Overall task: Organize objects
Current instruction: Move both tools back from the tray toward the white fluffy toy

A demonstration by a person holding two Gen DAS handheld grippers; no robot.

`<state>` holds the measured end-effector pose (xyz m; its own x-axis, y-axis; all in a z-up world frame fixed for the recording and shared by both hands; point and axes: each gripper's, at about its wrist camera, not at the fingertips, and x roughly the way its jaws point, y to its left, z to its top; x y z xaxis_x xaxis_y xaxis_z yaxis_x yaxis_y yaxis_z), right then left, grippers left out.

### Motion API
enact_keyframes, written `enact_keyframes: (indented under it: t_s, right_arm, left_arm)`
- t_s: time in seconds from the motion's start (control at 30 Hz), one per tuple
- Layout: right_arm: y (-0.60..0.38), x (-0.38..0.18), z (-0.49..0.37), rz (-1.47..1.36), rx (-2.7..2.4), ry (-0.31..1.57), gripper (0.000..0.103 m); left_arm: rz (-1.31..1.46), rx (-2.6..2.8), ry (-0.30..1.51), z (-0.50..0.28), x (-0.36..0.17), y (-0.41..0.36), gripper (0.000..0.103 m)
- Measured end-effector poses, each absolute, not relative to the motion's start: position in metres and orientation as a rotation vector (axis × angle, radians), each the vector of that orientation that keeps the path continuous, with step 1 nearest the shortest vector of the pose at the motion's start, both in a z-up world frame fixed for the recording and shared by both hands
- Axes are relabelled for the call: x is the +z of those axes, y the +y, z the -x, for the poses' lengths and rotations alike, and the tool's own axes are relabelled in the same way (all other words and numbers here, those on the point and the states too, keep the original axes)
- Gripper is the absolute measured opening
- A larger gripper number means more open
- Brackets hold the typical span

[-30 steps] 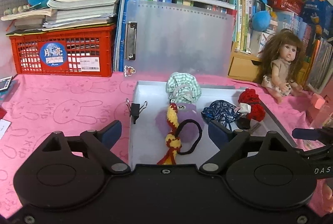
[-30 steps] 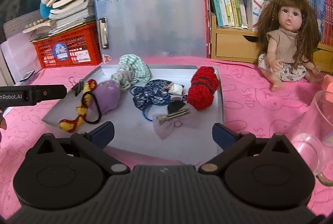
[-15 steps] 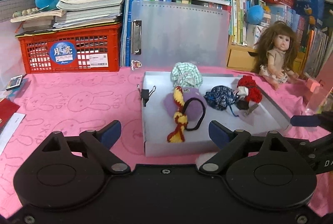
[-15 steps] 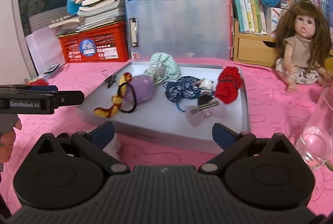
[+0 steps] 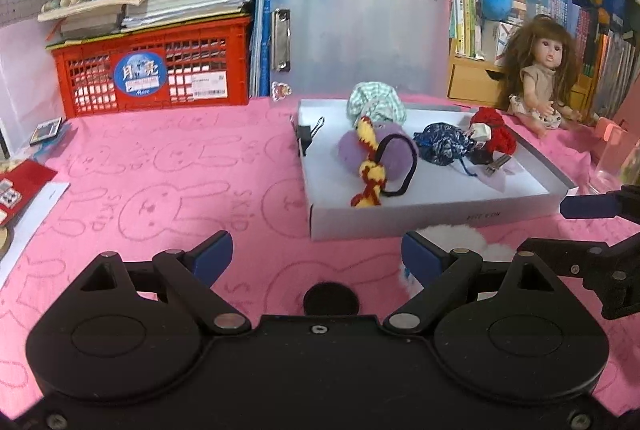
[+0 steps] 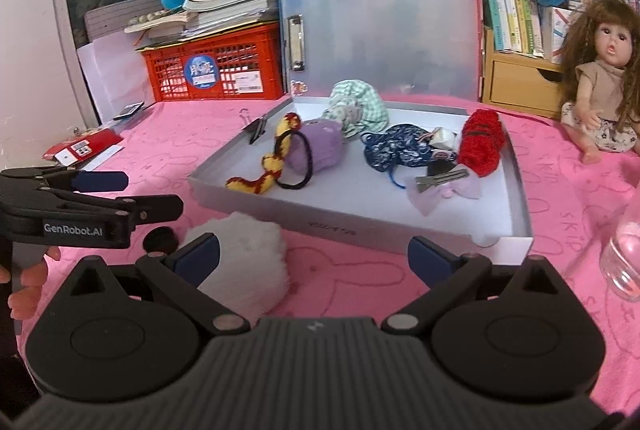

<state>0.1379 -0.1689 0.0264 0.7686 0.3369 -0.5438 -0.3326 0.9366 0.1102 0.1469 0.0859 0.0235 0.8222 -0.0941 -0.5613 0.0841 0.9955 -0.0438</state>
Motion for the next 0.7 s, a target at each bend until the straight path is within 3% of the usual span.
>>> enact_keyframes:
  t_s: [0.7]
  right_arm:
    - [-0.14, 0.015, -0.134, 0.057, 0.383, 0.617, 0.103]
  left_arm:
    - [0.045, -0.09, 0.646, -0.14, -0.008, 0.102, 0.092]
